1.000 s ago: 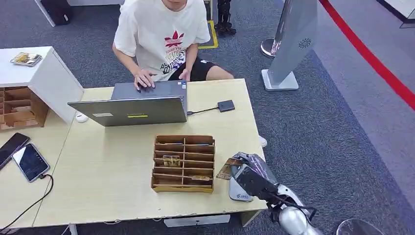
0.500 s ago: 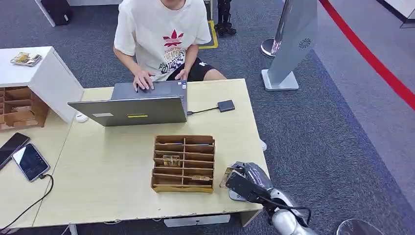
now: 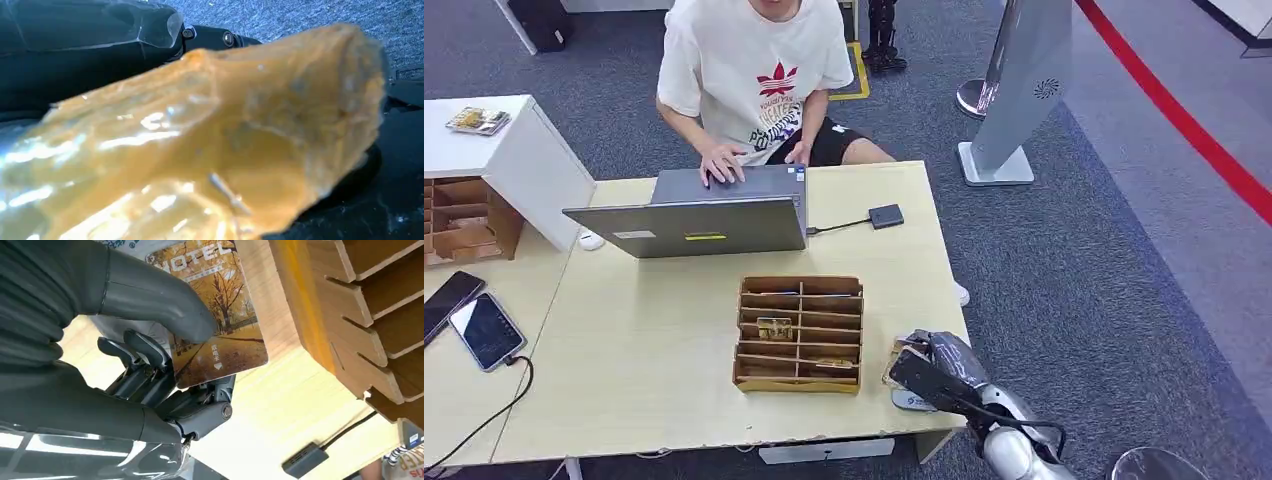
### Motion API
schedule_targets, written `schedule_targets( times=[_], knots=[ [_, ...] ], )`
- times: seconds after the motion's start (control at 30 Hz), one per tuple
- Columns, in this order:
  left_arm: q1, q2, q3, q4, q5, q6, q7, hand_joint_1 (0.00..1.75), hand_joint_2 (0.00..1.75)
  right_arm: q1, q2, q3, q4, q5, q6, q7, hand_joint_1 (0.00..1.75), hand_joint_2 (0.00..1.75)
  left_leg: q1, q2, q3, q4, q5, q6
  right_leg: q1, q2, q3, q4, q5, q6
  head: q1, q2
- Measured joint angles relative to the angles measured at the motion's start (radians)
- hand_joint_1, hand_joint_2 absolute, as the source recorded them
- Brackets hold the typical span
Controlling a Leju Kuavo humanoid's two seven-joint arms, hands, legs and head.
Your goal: Pass the card to the sensor for recognition and then transmit it.
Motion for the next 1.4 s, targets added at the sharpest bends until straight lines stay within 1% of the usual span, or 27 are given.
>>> schedule_targets(
  times=[0.33, 0.53, 0.9, 1.23, 1.4],
  knots=[
    [0.0, 0.0, -0.002, 0.0, -0.003, 0.001, 0.007, 0.0, 0.0, 0.007, 0.0, -0.022, 0.006, 0.053, 0.0, 0.018, 1.75, 1.75, 0.0, 0.0, 0.0, 0.0, 0.0, 0.0, 0.0, 0.0, 0.0, 0.0, 0.0, 0.0, 0.0, 0.0],
    [-0.001, 0.0, -0.007, 0.0, -0.003, 0.001, 0.008, 0.0, 0.0, 0.009, 0.0, -0.031, 0.007, 0.063, 0.0, 0.026, 1.75, 1.75, 0.0, 0.0, 0.0, 0.0, 0.0, 0.0, 0.0, 0.0, 0.0, 0.0, 0.0, 0.0, 0.0, 0.0],
    [-0.002, 0.0, -0.018, 0.0, -0.003, -0.001, 0.011, 0.0, 0.0, 0.015, 0.0, -0.029, 0.014, 0.143, -0.006, 0.05, 1.75, 1.75, 0.0, 0.0, 0.0, 0.0, 0.0, 0.0, 0.0, 0.0, 0.0, 0.0, 0.0, 0.0, 0.0, 0.0],
    [-0.002, 0.0, -0.025, 0.0, -0.003, -0.002, 0.011, 0.0, 0.0, 0.018, 0.0, -0.025, 0.022, 0.155, -0.013, 0.05, 1.75, 1.75, 0.0, 0.0, 0.0, 0.0, 0.0, 0.0, 0.0, 0.0, 0.0, 0.0, 0.0, 0.0, 0.0, 0.0],
    [-0.003, 0.0, -0.026, 0.0, -0.003, -0.002, 0.011, 0.0, 0.0, 0.019, 0.002, -0.021, 0.024, 0.183, -0.019, 0.064, 1.75, 1.75, 0.0, 0.0, 0.001, 0.0, 0.0, 0.0, 0.0, 0.0, 0.001, 0.0, 0.0, 0.0, 0.0, 0.0]
  ],
)
